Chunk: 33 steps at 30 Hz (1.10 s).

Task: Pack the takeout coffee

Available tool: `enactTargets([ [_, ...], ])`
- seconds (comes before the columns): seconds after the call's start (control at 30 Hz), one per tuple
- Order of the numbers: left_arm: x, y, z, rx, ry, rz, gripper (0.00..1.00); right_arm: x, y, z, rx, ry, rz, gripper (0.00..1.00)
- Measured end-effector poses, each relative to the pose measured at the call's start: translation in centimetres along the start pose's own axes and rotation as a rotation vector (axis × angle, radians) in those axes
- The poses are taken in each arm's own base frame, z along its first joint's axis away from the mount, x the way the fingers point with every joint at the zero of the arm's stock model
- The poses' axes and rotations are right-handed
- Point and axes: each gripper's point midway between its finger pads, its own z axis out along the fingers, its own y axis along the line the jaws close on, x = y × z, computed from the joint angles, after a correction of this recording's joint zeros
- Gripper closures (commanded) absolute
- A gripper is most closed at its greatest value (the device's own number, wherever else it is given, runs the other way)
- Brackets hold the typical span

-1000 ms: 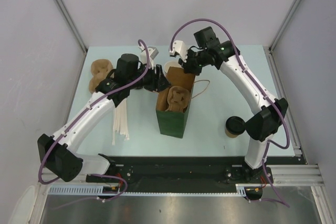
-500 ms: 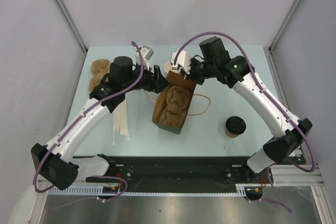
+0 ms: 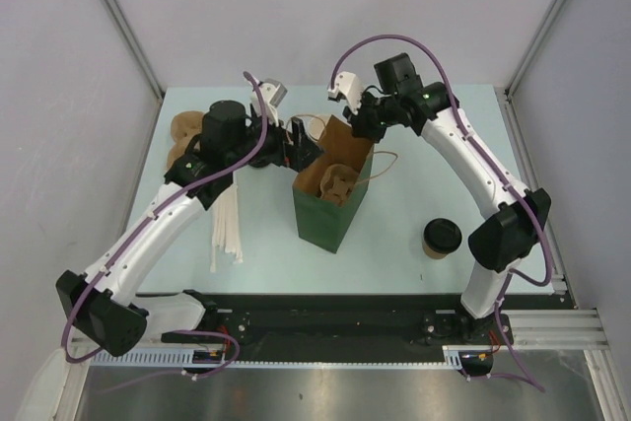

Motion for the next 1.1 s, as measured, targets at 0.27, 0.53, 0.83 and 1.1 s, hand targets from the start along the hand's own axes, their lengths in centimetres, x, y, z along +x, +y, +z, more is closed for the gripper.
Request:
enactTargets([
  [0.27,-4.4,0.9,-1.3,-0.033,-0.101,0.010,0.01,-0.3,-0.2,0.1,-0.027,-0.006,0.036,0.65],
  [0.53,-5.9,3.0,-2.2,-0.086,-0.141,0.004,0.00,-2.7,-0.8,-1.8,-0.012,-0.057,0.051,0.28],
  [0.83,-6.3,3.0,-2.6,-0.072,-0.145,0.056,0.00,-5.4,-2.5,-5.6,0.043,-0.150,0.107,0.00],
  [1.1,-9.4,-1.9,-4.2,0.091,-0.202,0.248,0.01,-3.9,-6.1,-12.6,0.202,-0.209,0.273,0.00],
])
